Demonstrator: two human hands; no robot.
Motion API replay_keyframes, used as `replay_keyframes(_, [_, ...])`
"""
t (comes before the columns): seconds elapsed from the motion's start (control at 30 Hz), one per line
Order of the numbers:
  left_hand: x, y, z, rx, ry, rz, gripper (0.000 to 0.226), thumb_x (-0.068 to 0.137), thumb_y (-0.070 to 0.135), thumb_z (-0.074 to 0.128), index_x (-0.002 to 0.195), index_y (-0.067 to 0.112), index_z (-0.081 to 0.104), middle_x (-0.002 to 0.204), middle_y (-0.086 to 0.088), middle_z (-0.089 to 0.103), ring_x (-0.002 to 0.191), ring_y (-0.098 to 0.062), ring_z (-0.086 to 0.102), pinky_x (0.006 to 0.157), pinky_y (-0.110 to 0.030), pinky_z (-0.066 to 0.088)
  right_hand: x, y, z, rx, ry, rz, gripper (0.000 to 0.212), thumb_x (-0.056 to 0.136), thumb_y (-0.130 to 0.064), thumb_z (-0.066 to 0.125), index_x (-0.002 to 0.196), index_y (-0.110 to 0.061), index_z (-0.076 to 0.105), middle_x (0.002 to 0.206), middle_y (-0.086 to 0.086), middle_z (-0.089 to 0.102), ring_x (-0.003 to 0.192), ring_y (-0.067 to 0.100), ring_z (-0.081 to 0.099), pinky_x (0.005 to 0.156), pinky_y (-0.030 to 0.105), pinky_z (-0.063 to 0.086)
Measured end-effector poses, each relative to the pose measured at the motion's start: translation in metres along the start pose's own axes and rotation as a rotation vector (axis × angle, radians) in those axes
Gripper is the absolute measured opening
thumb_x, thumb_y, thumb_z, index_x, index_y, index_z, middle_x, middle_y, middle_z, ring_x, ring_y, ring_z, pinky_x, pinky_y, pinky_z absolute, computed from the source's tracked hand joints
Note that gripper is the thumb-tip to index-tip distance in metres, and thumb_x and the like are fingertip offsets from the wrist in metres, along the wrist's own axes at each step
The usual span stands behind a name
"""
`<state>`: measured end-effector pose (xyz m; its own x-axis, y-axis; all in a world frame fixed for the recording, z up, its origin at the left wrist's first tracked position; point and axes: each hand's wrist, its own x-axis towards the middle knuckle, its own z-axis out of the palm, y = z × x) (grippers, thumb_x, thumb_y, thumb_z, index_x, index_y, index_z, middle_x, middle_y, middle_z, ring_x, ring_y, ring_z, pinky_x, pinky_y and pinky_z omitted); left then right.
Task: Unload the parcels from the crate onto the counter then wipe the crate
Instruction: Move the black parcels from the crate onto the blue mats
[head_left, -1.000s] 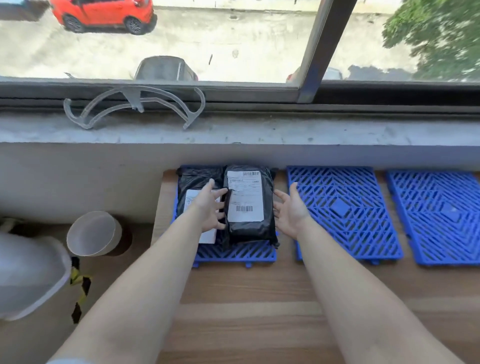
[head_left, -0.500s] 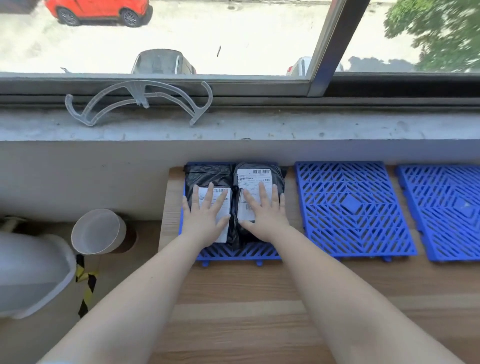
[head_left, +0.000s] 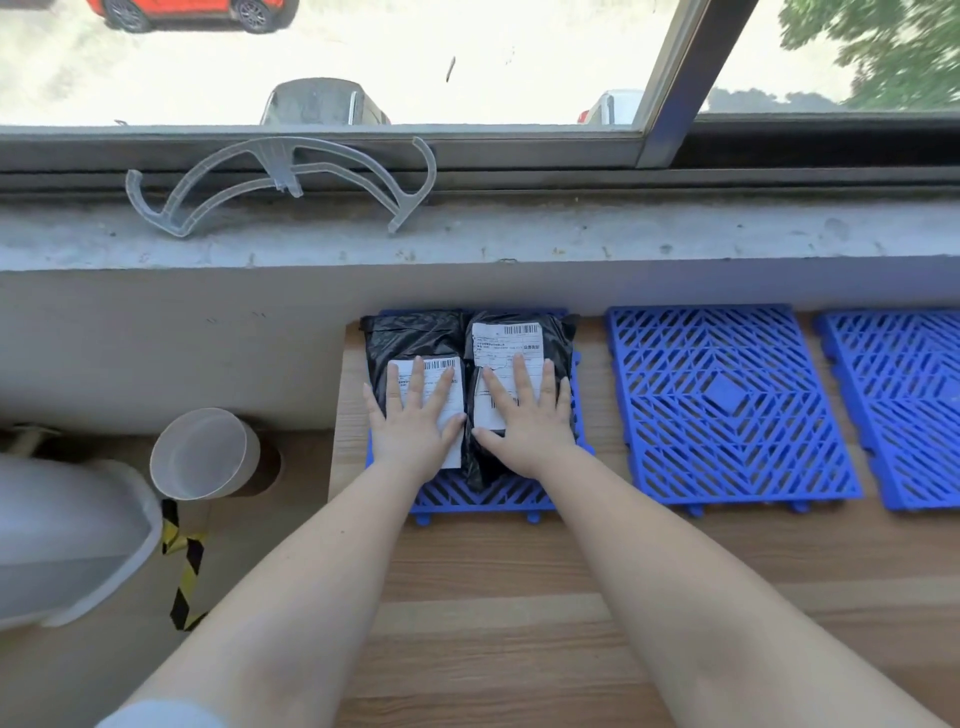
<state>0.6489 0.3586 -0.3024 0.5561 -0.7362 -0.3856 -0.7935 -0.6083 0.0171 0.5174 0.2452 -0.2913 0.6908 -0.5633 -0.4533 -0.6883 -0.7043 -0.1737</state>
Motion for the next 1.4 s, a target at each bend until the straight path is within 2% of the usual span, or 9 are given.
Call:
replay_keyframes(0.17, [-0.007,0.005,-0.011,0.006,0.057,0.103,0.062,0.101,0.059,0.011,0.155,0.039,-0.011,0.164,-0.001,-0.017,0.15,-0.03,-0.019,0.118,-0.061,-0.007,-0.01,0.004,-0.011,-0.056,0.044,-0.02,0.081,0.092,-0.068,0.034,0.152,-0.044,-0.016,0.162,0.0,-0.023,0.145,0.036,-0.029,0.111,0.063,-0.021])
replay_keyframes(0.27, [-0.011,0.016,-0.024,0.016,0.129,0.162,0.056,0.105,0.049,0.018,0.157,0.034,0.006,0.166,-0.001,0.0,0.152,-0.028,-0.009,0.118,-0.059,-0.002,-0.022,0.012,-0.025,-0.05,0.107,-0.026,0.078,0.093,-0.062,0.041,0.155,-0.04,-0.001,0.166,0.002,-0.001,0.15,0.034,-0.007,0.117,0.061,-0.01])
replay_keyframes(0.37, [-0.017,0.032,-0.039,-0.038,0.309,0.288,0.045,0.101,0.034,0.047,0.145,0.024,0.046,0.154,-0.007,0.041,0.147,-0.031,0.027,0.115,-0.061,0.014,-0.037,0.031,-0.041,-0.019,0.177,-0.03,0.074,0.092,-0.056,0.049,0.155,-0.031,0.018,0.16,0.005,0.021,0.147,0.03,0.012,0.12,0.049,0.009])
replay_keyframes(0.43, [-0.02,0.046,-0.047,-0.049,0.403,0.351,0.04,0.091,0.029,0.063,0.13,0.019,0.062,0.136,-0.01,0.059,0.131,-0.033,0.049,0.111,-0.061,0.025,-0.048,0.048,-0.048,-0.026,0.207,-0.018,0.073,0.09,-0.055,0.053,0.152,-0.026,0.027,0.16,0.007,0.021,0.146,0.03,0.013,0.117,0.047,0.017])
replay_keyframes(0.57, [-0.041,0.09,-0.069,-0.004,0.325,0.374,0.05,0.09,0.04,0.06,0.137,0.023,0.055,0.144,-0.011,0.049,0.135,-0.035,0.039,0.112,-0.058,0.017,-0.08,0.08,-0.053,-0.033,0.184,0.072,0.079,0.088,-0.057,0.058,0.153,-0.028,0.024,0.162,0.008,0.014,0.146,0.033,0.013,0.115,0.049,0.023])
replay_keyframes(0.77, [-0.093,0.184,-0.073,0.125,0.291,0.479,0.066,0.088,0.049,0.058,0.147,0.028,0.038,0.154,-0.009,0.029,0.143,-0.032,0.021,0.115,-0.058,0.011,-0.166,0.146,-0.046,-0.029,0.233,0.181,0.08,0.085,-0.058,0.061,0.151,-0.028,0.027,0.154,0.008,0.024,0.142,0.033,0.02,0.111,0.051,0.031])
replay_keyframes(1.07, [-0.211,0.397,-0.074,0.213,0.409,0.715,0.072,0.086,0.062,0.054,0.147,0.03,0.033,0.156,-0.011,0.025,0.142,-0.035,0.02,0.115,-0.061,0.014,-0.372,0.305,-0.034,0.012,0.329,0.491,0.084,0.078,-0.056,0.069,0.148,-0.032,0.03,0.156,0.006,0.022,0.141,0.032,0.022,0.107,0.05,0.036])
replay_keyframes(1.2, [-0.276,0.501,-0.066,0.201,0.441,0.825,0.074,0.084,0.063,0.054,0.148,0.032,0.031,0.158,-0.012,0.022,0.143,-0.036,0.018,0.113,-0.061,0.015,-0.471,0.376,-0.023,0.023,0.387,0.624,0.08,0.081,-0.06,0.061,0.149,-0.032,0.03,0.156,0.005,0.025,0.14,0.031,0.024,0.108,0.05,0.032])
replay_keyframes(1.4, [-0.37,0.626,-0.025,0.255,0.461,1.012,0.074,0.085,0.065,0.049,0.148,0.034,0.027,0.154,-0.012,0.026,0.141,-0.037,0.021,0.111,-0.059,0.018,-0.599,0.46,0.023,0.068,0.432,0.774,0.084,0.084,-0.08,0.033,0.151,-0.029,0.03,0.149,0.004,0.038,0.137,0.032,0.028,0.11,0.052,0.029])
